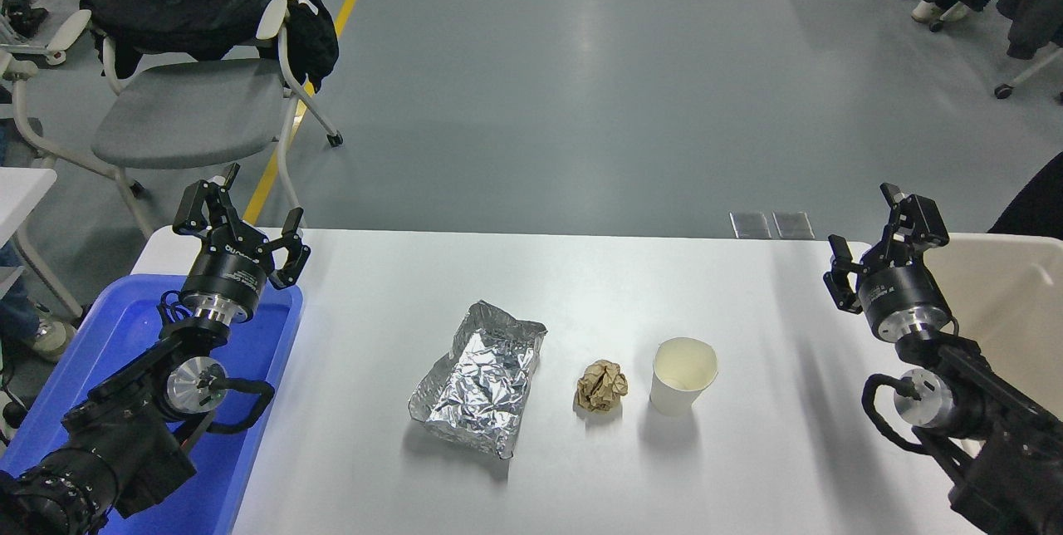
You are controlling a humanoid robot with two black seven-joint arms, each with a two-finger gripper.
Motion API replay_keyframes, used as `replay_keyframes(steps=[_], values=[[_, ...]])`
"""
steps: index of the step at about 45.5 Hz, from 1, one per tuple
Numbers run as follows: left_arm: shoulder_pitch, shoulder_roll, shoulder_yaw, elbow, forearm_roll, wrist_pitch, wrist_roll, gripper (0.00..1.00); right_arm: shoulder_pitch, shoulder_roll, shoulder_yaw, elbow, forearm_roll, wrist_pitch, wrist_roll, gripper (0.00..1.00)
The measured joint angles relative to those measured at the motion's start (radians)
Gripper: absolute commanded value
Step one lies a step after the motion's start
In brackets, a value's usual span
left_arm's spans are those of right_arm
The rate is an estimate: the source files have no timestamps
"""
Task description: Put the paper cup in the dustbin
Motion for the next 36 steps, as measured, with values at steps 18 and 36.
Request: replay_keyframes(steps=[18, 36], values=[[0.0, 0.0, 0.0, 0.0, 0.0, 0.0, 0.0, 1.0, 0.208, -0.049, -0.413, -0.078, -0.004, -0.005, -0.007, 0.99], [0.0, 0.0, 0.0, 0.0, 0.0, 0.0, 0.0, 1.0, 0.549, -0.1, -1.078, -0.084, -0.05, 0.057, -0.009, 0.99]])
